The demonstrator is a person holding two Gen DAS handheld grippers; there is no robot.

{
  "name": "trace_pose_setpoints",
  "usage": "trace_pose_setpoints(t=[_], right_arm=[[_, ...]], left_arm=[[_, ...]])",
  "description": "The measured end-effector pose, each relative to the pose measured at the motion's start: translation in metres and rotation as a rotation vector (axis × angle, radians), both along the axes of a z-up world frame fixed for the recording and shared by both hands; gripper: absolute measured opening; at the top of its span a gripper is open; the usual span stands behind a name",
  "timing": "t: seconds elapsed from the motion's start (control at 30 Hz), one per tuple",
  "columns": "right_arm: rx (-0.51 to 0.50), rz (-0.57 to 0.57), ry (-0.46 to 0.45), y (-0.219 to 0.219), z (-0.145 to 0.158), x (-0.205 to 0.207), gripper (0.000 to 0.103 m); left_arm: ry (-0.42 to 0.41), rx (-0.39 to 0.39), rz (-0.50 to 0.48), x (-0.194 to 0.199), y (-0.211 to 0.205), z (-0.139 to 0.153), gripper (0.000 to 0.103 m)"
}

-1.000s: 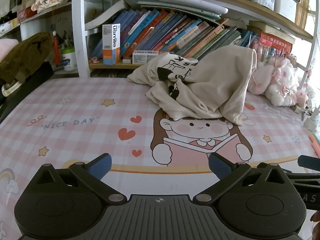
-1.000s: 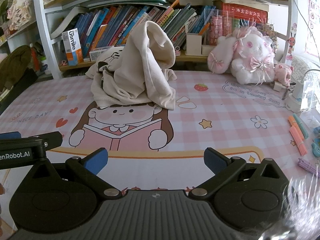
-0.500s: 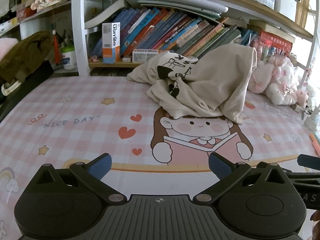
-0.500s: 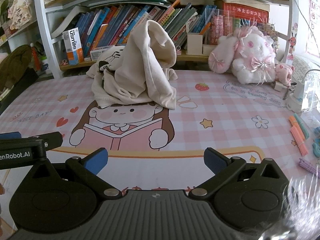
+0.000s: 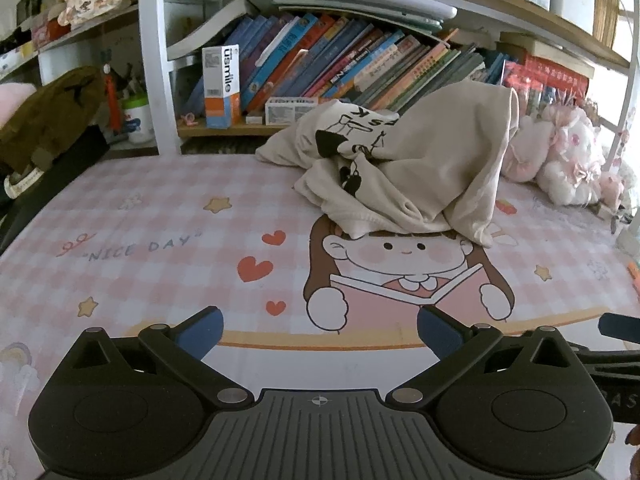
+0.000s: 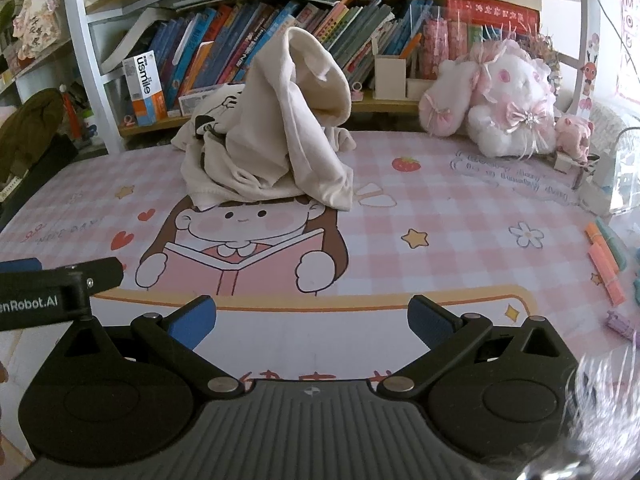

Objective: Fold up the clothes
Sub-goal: 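Reach both tools into the sweatshirt heap and close both on the fabric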

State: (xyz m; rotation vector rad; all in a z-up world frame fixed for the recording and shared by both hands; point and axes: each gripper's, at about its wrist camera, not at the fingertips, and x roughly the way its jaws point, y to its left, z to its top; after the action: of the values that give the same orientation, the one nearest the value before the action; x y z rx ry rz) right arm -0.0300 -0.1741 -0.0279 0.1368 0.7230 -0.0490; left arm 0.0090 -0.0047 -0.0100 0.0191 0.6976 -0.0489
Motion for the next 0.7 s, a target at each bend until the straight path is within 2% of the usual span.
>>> trace_pose_setpoints(t=[0.13, 0.37, 0.53, 0.7], right_arm=[[0.006, -0.010, 0.011, -0.009, -0.005, 0.000, 0.103], [0.007, -0.008, 0.016, -0.026, -0.010, -0.005, 0.103], [-0.016, 0.012, 0.014, -0.037, -0.012, -0.010, 0.103], [-0.044, 0.017, 0.011, -0.049, -0.012, -0.016, 0.103]], left_arm=[[-0.022, 0.034, -0.050, 0.012, -0.016, 0.002, 0.103], [-0.133, 0.074, -0.153, 0.048, -0.057, 0.021, 0.103], [-0.175, 0.063, -0.173, 0.083, -0.081, 0.028, 0.103], [-0.170, 0.056, -0.165, 0.114, -0.097, 0.025, 0.103]])
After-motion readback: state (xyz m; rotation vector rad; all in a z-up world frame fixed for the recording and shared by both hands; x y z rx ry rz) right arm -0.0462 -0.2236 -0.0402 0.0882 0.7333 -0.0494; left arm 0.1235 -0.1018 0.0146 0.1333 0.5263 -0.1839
